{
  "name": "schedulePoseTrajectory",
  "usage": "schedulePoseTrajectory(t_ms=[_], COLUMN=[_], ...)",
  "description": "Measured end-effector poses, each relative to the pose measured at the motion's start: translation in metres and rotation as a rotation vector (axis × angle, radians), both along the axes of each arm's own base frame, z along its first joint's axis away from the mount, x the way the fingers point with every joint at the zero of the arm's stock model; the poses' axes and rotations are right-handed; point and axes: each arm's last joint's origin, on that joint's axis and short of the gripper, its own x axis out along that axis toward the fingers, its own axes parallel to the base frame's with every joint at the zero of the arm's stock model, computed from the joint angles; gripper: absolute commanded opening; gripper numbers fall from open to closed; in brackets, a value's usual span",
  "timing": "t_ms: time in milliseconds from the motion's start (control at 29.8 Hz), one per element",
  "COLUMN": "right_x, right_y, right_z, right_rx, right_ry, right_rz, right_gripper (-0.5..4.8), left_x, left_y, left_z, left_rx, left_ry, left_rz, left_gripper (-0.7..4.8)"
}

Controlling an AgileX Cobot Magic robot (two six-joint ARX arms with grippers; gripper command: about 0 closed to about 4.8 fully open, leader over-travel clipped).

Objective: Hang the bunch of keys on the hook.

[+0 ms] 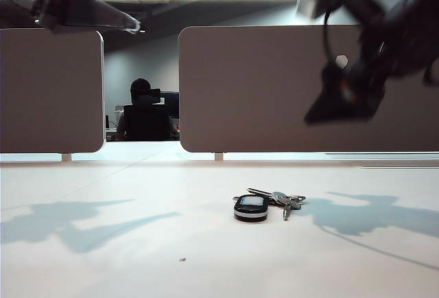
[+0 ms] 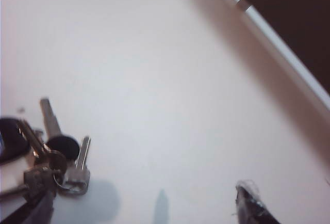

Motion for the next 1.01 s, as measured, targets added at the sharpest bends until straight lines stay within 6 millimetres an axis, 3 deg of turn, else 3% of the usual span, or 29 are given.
schedulePoseTrajectory(t_ms=[168,370,907,1008], right_x=[0.017,0.026,0.035,0.036], right_y=[0.008,0.015,0.02,0.021], right_z=[-0.03,-0.051,-0.07,-0.071], right_rx=[-0.112,-0.18,-0.228,-0.218], right_ry=[0.008,0.011,-0.008,-0.016], right_rz=[0.051,0.09,0.144,0.161], right_gripper=[4.79,4.79,4.79,4.21], left_x=[-0.005,-0.005,-0.005,-0.006], left_y=[-0.01,-0.009,-0.009,-0.009], left_z=[-0.002,-0.004,-0.008,-0.008], left_rx=[0.076,0.109,0.138,0.139], left_ry=[-0.059,-0.053,-0.026,-0.025], left_rz=[0.007,0.024,0.047,0.046], left_gripper=[4.79,4.79,4.79,4.79])
